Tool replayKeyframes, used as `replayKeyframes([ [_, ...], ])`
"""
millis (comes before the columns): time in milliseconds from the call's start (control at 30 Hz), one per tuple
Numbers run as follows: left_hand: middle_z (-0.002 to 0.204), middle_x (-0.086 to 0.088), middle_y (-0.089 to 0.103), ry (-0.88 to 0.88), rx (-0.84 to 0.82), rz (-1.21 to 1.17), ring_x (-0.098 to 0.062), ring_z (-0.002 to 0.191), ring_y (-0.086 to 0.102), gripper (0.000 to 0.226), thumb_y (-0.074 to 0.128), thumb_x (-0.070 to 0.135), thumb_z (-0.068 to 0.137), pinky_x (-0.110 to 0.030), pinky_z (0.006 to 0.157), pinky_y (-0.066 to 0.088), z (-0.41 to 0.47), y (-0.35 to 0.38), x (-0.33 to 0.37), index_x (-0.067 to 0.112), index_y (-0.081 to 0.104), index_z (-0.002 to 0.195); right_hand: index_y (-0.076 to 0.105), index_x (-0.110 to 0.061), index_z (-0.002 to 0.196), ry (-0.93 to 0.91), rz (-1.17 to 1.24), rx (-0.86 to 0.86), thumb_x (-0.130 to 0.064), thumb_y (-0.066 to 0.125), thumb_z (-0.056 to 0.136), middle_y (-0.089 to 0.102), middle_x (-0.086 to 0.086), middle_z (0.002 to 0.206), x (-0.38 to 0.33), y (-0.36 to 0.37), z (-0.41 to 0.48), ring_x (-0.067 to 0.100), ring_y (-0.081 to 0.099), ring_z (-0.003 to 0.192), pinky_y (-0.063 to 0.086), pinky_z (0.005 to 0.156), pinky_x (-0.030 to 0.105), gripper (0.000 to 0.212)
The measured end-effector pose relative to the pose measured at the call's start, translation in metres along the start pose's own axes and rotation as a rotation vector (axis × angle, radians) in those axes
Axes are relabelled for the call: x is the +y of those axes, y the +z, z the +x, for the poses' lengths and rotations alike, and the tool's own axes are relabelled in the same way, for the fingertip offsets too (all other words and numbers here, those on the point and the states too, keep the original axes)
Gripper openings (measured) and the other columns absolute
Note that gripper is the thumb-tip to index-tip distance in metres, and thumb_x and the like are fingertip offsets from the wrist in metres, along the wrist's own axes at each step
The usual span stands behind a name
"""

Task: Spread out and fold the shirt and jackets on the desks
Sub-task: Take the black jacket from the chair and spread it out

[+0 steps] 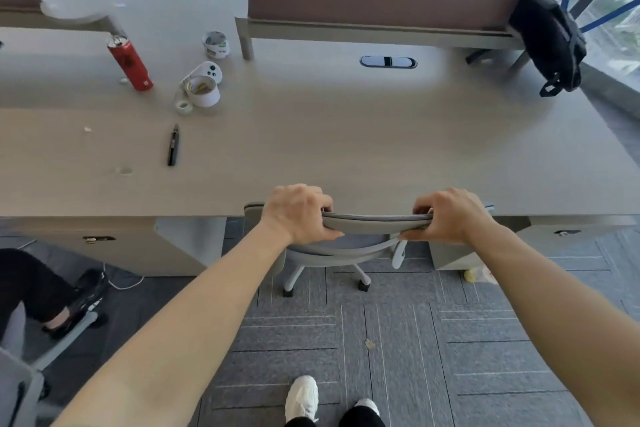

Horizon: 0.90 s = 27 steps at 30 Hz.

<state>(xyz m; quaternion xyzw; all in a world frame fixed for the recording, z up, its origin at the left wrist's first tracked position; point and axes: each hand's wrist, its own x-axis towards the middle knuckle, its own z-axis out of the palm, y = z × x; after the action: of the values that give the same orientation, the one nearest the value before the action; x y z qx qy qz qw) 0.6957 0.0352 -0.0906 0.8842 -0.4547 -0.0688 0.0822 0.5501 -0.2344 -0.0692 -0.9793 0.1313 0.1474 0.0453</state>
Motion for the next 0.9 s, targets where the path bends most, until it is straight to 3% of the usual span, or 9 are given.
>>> replayKeyframes([
  [333,0.090,0.017,0.064,-0.001,-0.026,-0.032,-0.012,0.086,0.063,0.051,0.065,0.080,0.067,-0.030,0.075,0.048,0.025,-0.009,-0.004,0.036,0.070,0.091,0.067,-0.040,0.087,0.006,0.000,-0.045,-0.087,0.058,0.062,0.064,-0.020,0.076,0.014,-0.012,0.016,0.006,0.059,0.073,0.052,0.066,0.028,0.054],
  [467,0.099,0.015,0.064,-0.005,-0.127,-0.001,-0.013,0.095,0.062,0.057,0.063,0.080,0.070,-0.032,0.079,0.048,0.021,-0.019,0.006,0.035,0.068,0.104,0.067,-0.040,0.092,0.052,0.026,-0.092,-0.088,0.059,0.062,0.065,-0.019,0.082,0.005,-0.021,0.002,0.008,0.061,0.079,0.052,0.065,0.028,0.056],
  [600,0.115,0.012,0.060,-0.010,-0.123,-0.205,-0.009,0.100,0.058,0.083,0.043,0.089,0.074,-0.036,0.084,0.053,0.012,-0.032,0.030,0.031,0.055,0.131,0.067,-0.025,0.110,0.103,0.185,0.109,-0.067,0.062,0.083,0.066,-0.007,0.104,0.011,-0.024,-0.051,0.018,0.063,0.094,0.055,0.079,0.040,0.050],
  [667,0.116,0.008,0.059,0.063,-0.089,-0.309,-0.009,0.099,0.056,0.078,0.035,0.084,0.083,-0.038,0.087,0.054,0.023,-0.042,0.059,0.026,0.055,0.131,0.068,-0.021,0.110,0.115,0.280,0.200,-0.057,0.053,0.093,0.068,-0.004,0.105,0.029,-0.034,-0.092,0.017,0.065,0.091,0.058,0.079,0.041,0.043],
  [733,0.110,0.006,0.060,0.143,-0.067,-0.327,-0.010,0.097,0.057,0.063,0.039,0.072,0.092,-0.037,0.088,0.052,0.041,-0.053,0.099,0.022,0.060,0.125,0.069,-0.018,0.107,0.180,0.292,0.177,-0.050,0.053,0.096,0.069,-0.002,0.099,0.059,-0.045,-0.136,0.013,0.066,0.083,0.059,0.077,0.038,0.037],
  [900,0.113,0.001,0.062,0.377,-0.119,-0.186,-0.020,0.104,0.060,0.039,0.053,0.050,0.096,-0.041,0.092,0.052,0.088,-0.057,0.231,0.021,0.062,0.120,0.070,-0.025,0.101,0.536,0.298,0.180,-0.052,0.055,0.095,0.071,-0.005,0.098,0.156,-0.051,-0.256,0.014,0.065,0.086,0.056,0.082,0.041,0.031],
])
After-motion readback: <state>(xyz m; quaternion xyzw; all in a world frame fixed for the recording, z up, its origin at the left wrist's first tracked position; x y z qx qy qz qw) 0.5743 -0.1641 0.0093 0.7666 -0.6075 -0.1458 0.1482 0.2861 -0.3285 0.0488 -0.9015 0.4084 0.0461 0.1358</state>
